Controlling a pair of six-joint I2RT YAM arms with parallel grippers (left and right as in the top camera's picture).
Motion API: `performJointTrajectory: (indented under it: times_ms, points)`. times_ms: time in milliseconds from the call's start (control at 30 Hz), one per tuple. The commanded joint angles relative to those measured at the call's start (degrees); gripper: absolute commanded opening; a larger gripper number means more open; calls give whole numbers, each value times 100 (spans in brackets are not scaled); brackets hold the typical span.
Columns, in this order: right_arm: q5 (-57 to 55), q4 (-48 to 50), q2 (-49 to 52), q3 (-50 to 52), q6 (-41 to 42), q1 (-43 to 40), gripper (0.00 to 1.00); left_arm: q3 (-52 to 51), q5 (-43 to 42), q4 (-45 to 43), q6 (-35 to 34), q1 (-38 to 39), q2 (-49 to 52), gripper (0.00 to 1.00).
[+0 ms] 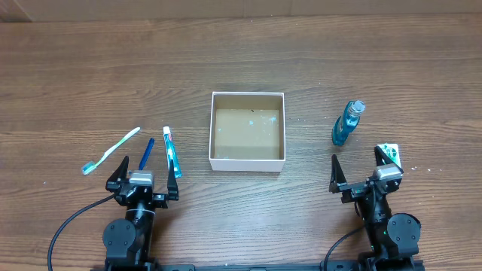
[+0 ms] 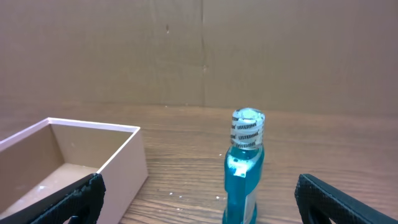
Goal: Pack container
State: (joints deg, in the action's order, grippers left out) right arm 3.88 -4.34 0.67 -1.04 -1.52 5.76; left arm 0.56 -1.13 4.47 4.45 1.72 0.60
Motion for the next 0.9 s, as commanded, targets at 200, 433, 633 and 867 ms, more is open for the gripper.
performJointTrajectory:
  times_ms: [200, 433, 633, 867]
  points:
    - [-79, -542, 411, -527, 778, 28, 100, 356, -313, 334, -1803, -52, -33, 100]
    - [-289, -828, 1928, -2055, 778, 28, 100, 1836, -341, 1812, -1840, -52, 450, 100]
    - [-424, -1554, 3600, -3794, 776, 28, 100, 3263, -280, 2446, -1696, -52, 1869, 100]
    - [-422, -3563, 6057, -6240, 844, -35, 100, 4977, -275, 3628, -1335, -52, 3993, 100]
